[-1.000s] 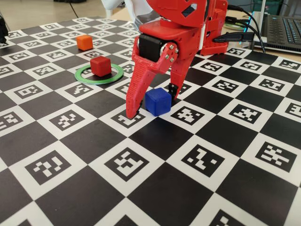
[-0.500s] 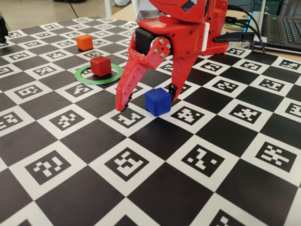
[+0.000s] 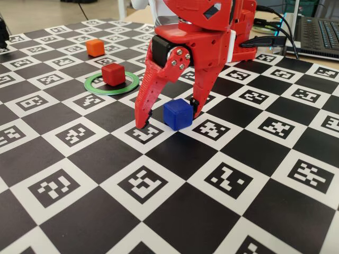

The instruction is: Grab the red cube then put it in the green circle then put the blue cube on top and finally the orange cube on top

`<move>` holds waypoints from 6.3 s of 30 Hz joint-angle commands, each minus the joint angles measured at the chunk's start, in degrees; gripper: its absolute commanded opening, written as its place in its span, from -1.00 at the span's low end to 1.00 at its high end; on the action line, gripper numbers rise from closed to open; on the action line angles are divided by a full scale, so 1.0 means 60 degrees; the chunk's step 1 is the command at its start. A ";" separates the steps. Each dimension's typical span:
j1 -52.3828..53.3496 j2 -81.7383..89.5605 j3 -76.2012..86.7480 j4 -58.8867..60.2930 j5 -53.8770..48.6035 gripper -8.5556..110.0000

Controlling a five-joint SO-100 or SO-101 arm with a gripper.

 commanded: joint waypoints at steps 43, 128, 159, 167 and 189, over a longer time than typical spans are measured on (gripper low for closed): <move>0.6006 0.4966 -0.0527 0.4028 -0.8833 -0.79; 0.6489 0.4175 0.2241 0.0967 -1.0371 -0.22; 1.1338 0.3574 -0.2490 0.4351 -1.5732 -0.09; 1.2056 0.1963 -0.2241 0.3047 -1.6216 -0.08; 1.2334 0.0908 -0.0278 0.1113 -1.5645 -0.08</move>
